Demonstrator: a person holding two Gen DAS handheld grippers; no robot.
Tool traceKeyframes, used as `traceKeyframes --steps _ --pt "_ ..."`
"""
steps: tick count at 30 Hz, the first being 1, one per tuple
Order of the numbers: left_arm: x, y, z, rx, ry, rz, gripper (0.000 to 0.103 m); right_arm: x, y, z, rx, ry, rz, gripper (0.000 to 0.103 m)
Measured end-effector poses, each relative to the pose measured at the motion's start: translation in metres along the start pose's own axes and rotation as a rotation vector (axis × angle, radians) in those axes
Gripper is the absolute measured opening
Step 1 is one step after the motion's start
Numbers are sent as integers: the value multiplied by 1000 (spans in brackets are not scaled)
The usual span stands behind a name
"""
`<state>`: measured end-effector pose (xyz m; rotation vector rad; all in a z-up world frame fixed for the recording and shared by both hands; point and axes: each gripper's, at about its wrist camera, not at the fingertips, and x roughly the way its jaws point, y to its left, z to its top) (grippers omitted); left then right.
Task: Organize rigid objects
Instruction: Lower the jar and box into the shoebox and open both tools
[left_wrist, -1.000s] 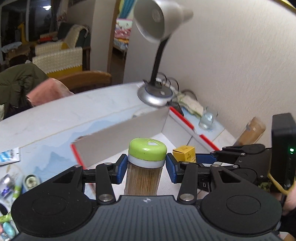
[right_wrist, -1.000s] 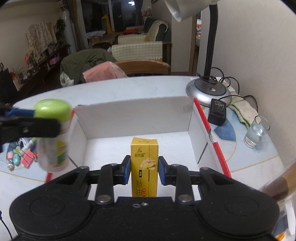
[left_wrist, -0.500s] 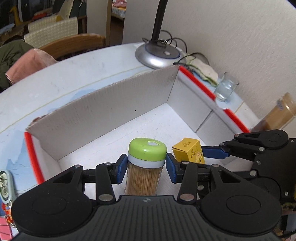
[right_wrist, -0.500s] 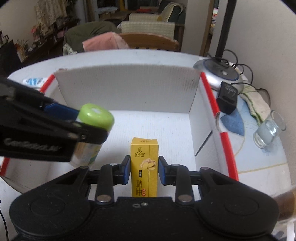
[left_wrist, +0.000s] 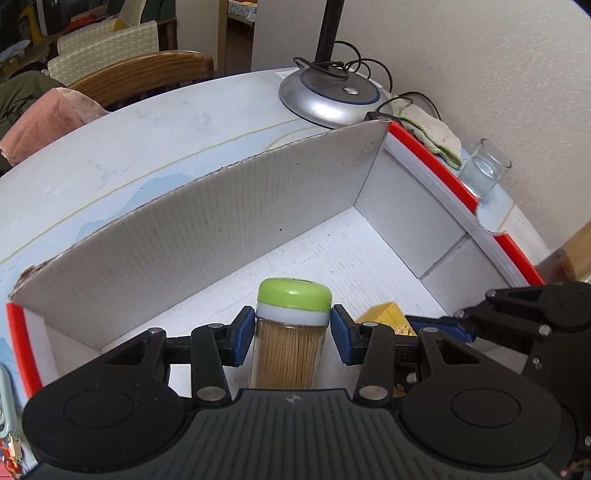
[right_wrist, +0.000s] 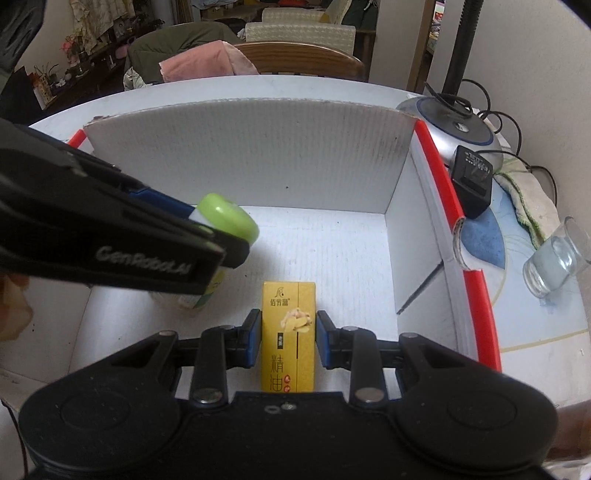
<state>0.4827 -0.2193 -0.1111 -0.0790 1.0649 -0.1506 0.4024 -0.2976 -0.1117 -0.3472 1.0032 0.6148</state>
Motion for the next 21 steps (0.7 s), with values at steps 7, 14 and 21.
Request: traceKeyframes --steps 7,14,21 --pt "17 -2 4 14 30 22 43 5 -1 1 29 30 2 29" --pt "12 1 4 -10 17 3 43 2 -5 2 54 23 14 34" --pt "-8 2 -2 -20 -19 0 52 -8 -6 1 67 -4 23 43"
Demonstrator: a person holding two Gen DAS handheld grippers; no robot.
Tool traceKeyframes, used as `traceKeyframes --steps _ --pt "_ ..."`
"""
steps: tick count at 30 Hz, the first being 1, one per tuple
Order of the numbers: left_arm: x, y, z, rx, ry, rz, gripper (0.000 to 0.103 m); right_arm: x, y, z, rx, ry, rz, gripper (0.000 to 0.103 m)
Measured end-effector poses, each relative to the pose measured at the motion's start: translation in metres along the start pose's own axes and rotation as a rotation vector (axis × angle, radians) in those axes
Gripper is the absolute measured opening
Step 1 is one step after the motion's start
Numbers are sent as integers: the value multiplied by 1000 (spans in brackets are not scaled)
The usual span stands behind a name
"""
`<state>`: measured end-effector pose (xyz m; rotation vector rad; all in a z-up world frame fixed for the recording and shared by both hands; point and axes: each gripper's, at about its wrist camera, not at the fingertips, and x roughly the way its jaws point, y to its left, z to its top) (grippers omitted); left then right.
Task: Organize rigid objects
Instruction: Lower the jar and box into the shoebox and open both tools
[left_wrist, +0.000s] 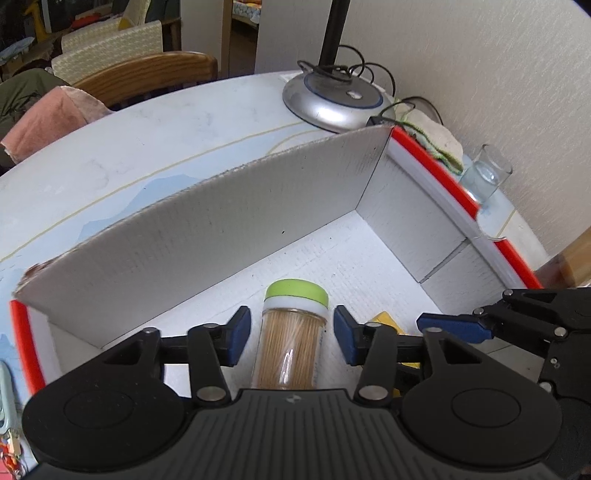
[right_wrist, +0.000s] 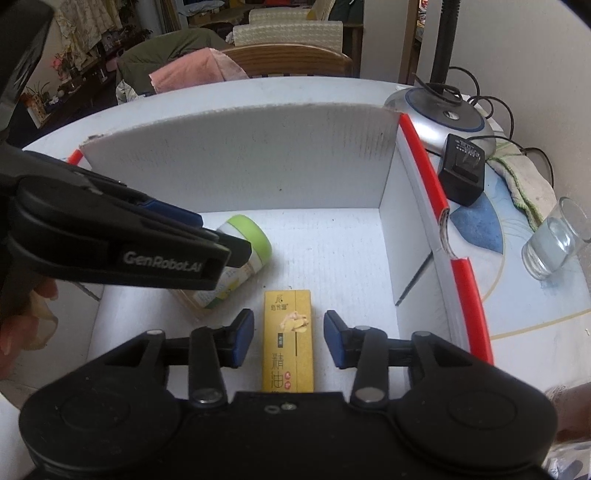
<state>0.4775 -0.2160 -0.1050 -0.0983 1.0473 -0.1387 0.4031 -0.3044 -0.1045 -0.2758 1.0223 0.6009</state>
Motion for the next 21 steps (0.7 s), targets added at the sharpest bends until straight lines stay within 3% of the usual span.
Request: traceKeyframes --steps 9,12,18,21 --pt "-42 -2 -12 -2 -71 21 55 -24 4 -2 -4 -54 13 53" --pt "-57 -2 -19 -6 -102 26 68 -32 7 -3 -10 -69 18 55" --pt "-86 0 -32 3 -148 47 69 -48 16 -6 -13 -92 36 60" --pt "-101 3 -41 3 -173 57 75 -59 23 -9 -24 -110 41 68"
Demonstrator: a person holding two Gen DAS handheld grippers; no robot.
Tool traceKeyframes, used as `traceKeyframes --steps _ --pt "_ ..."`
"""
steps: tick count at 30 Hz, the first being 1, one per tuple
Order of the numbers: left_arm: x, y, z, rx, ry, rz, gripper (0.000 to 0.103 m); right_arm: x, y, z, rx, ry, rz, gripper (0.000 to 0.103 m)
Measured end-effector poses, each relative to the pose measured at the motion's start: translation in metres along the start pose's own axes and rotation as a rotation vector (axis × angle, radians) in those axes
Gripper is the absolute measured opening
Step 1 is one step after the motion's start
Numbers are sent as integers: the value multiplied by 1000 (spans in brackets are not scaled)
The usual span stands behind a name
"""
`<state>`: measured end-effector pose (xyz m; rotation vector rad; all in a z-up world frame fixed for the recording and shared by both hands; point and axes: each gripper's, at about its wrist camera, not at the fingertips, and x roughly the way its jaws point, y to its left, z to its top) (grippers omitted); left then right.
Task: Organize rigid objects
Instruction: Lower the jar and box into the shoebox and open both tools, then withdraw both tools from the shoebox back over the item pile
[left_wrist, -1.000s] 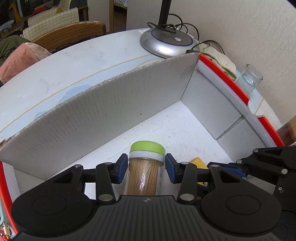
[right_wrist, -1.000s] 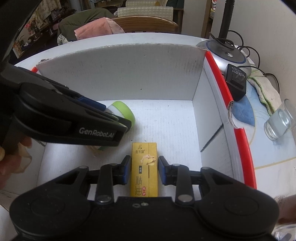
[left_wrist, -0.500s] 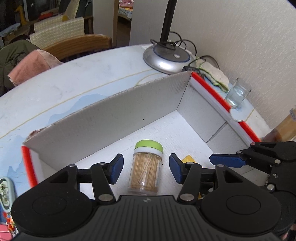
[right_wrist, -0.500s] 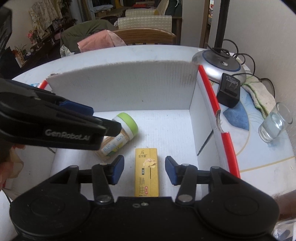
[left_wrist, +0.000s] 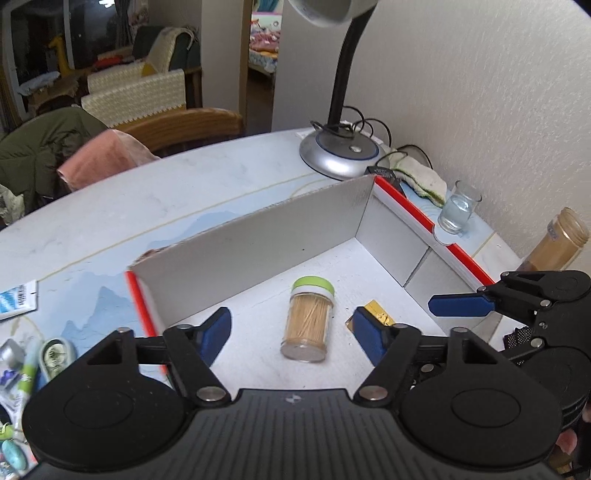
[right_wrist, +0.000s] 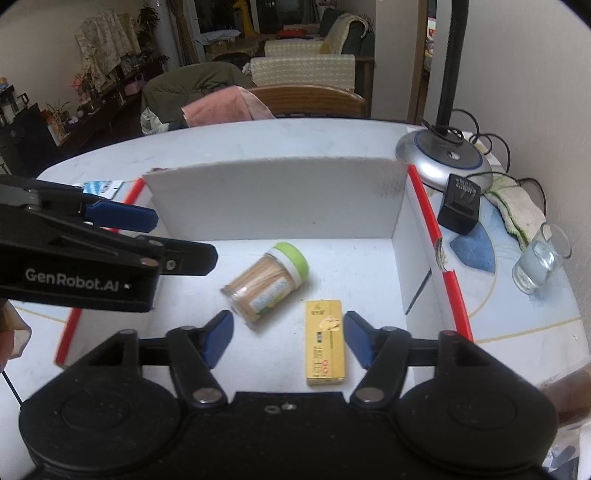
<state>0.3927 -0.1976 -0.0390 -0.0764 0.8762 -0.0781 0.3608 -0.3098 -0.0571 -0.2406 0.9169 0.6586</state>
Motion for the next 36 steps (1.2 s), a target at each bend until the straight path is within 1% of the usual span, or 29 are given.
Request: traceKeyframes --steps 3,5,7,8,12,15,19,23,27,31,35,36 --pt "-17 4 -6 5 -27 11 75 -10 8 0 -9 -14 6 69" --pt "-27 7 -11 8 -42 28 76 -16 14 -1 -14 -25 10 74" --pt "-37 12 -15 7 -52 53 82 -22 19 -1 -7 -35 15 78" --pt "-41 14 -18 4 -60 56 82 -26 22 -2 -2 -40 20 78" --pt "-62 30 -31 -24 -91 43 82 -37 38 -4 -1 -55 22 79" --pt "-76 44 -41 -39 -110 52 84 -44 52 -6 -3 -64 20 79" --pt "-95 69 -56 -73 -125 23 84 -51 76 -8 -7 -79 19 80" --pt "-114 92 -70 -87 -140 25 85 -57 101 -9 -6 -96 25 81" --pt "-130 116 -83 -108 -156 4 86 -60 128 -10 -3 -108 39 81" --pt "-144 140 -96 -121 -171 7 97 -58 155 -12 -5 -115 51 81" --pt "-158 166 -110 -129 -185 16 100 -54 178 -13 2 -113 65 81" --pt "-160 173 -113 -129 -183 21 103 -53 184 -13 3 -112 67 81"
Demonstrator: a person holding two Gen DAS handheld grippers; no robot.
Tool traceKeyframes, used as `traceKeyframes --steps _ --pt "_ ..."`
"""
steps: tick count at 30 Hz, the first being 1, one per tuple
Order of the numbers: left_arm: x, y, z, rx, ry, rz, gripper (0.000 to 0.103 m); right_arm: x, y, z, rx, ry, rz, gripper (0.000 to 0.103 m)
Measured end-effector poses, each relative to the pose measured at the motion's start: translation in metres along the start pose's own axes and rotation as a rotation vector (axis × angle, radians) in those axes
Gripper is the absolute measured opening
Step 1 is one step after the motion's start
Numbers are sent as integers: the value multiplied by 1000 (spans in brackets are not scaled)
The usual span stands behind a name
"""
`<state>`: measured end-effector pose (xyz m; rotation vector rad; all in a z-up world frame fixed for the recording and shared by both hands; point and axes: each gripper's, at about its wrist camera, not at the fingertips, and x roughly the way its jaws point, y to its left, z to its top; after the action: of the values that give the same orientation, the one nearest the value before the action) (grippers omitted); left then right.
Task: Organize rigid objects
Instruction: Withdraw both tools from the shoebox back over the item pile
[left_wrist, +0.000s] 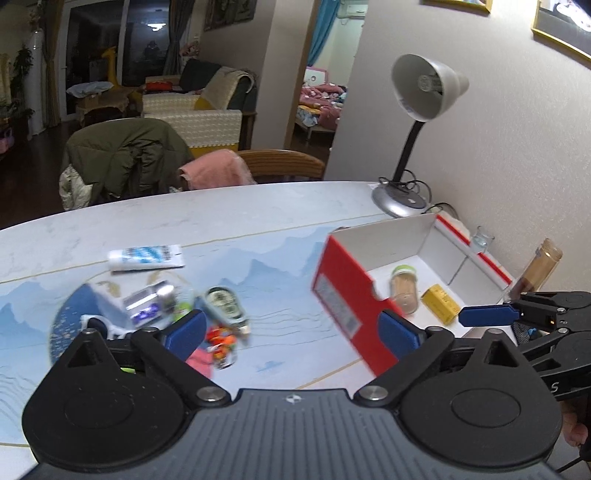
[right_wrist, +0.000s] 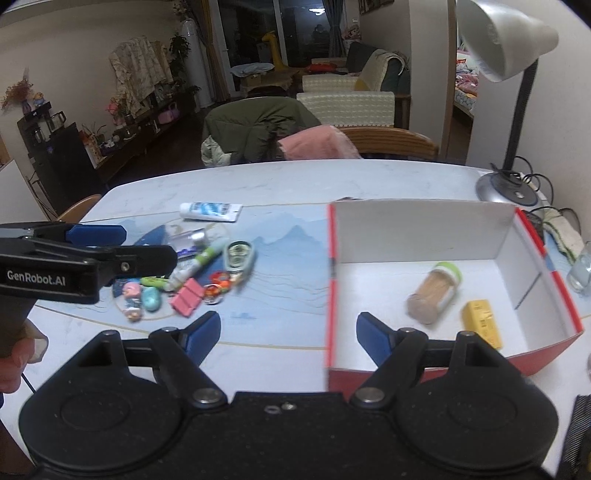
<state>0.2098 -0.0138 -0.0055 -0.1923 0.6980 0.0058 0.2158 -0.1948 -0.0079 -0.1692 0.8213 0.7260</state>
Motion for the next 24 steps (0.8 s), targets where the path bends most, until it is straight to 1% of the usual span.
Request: traceKeyframes --steps 5,9,14,17,21,24 --pt "-13 37 -13 22 -6 34 103 8 26 -2 4 5 7 82" --pt "-19 65 -29 16 -20 54 103 18 43 -2 8 9 11 83" --pt "-17 94 -50 8 9 102 103 32 63 -1 0 23 12 84" --pt "-15 105 -62 32 13 126 103 41 73 -1 -2 34 15 84" --pt "-6 113 -77 67 20 115 103 56 85 2 -13 52 16 84" --pt "4 122 -86 57 39 106 103 70 92 4 -24 73 16 84"
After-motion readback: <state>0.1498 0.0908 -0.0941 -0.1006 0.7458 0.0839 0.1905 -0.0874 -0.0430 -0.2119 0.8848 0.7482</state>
